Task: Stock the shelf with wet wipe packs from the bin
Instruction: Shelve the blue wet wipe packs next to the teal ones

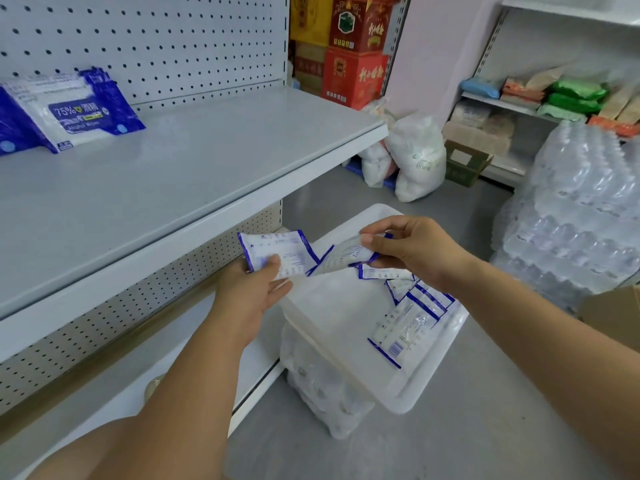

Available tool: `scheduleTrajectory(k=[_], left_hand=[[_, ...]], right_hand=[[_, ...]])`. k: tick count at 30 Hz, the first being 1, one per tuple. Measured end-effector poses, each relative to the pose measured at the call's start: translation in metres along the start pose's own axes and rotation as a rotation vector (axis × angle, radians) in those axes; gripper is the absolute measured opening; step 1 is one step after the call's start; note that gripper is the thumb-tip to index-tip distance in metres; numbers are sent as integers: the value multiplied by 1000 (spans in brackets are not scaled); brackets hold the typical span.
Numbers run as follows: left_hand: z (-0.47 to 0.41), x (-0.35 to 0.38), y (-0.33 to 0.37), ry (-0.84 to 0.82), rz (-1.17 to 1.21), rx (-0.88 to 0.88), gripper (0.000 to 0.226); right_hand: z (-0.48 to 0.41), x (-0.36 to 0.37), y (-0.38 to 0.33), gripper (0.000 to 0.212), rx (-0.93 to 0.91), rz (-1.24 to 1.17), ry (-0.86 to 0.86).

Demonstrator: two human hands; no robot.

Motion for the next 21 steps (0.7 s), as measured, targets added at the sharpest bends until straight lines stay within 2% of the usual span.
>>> scheduleTrajectory(k=[5,8,14,17,21], left_hand=[[11,33,-7,-250,-21,-43,27],[24,46,-7,-355,7,-126,35],[32,44,-7,-344,-151,-85,56],[27,36,-1,-282,-153,-62,57],[24,33,9,-219,-109,-5,57]], right_hand=[[5,22,-24,37,52,-301,-212],[-3,20,-27,26,73,-256,-142],[-15,21,-17,27,98,-9,15],[-15,19,-17,33,83,32,45],[-15,28,-25,68,6,-48,-78]])
Point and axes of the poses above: each hand's wrist, its own z-axis away from the middle knuckle, its own x-axis out of the palm, y = z × x, the point moved 8 cm from there along -z, towards the middle knuckle, and after that the axes turned 10 degrees about z, right-handed, at the moved point
